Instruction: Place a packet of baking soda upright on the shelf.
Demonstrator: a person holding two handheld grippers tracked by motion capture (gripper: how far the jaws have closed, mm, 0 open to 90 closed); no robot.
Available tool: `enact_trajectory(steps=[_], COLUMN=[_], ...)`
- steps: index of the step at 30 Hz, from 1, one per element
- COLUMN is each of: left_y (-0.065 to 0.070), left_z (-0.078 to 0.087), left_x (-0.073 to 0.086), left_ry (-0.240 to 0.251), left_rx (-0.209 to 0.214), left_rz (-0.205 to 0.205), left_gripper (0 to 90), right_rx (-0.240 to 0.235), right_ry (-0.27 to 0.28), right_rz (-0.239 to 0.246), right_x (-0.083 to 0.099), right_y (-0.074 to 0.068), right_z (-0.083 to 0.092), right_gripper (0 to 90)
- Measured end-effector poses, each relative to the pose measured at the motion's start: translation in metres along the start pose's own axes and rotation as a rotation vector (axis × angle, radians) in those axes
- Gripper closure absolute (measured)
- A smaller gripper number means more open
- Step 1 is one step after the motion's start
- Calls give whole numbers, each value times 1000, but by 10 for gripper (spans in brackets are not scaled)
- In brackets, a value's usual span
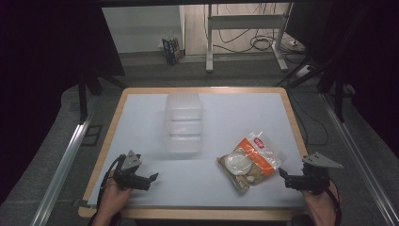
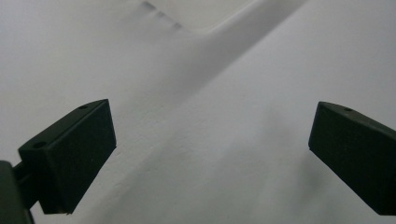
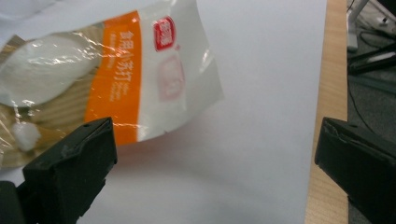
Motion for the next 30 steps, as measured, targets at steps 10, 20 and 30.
enact_trajectory(steps=[10,20,30], left_y=[0,1,1], left_z=[-3,-5,-5], left_x=[-1,-2,0], left_ry=[1,-8,-19], left_rx=[21,24,15], left_rz=[-9,-24,-31], left_gripper=[7,8,10], right_rx=[-7,-46,-60], right_ry=[-35,-41,-3], right_rz=[-20,-51,-30], right_x=[7,7,0], right_y=[7,5,-2], right_z=[-1,-1,3], right_gripper=[0,0,0])
Point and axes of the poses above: each handheld gripper's, and its own axes: z roughly backward along the jaws, x roughly out of its underside, y roughly to its right, the point moved 5 cm from there along -z, roughly forward along the jaws, and after that the axes turned 13 degrees about x, right-handed, at the moved point
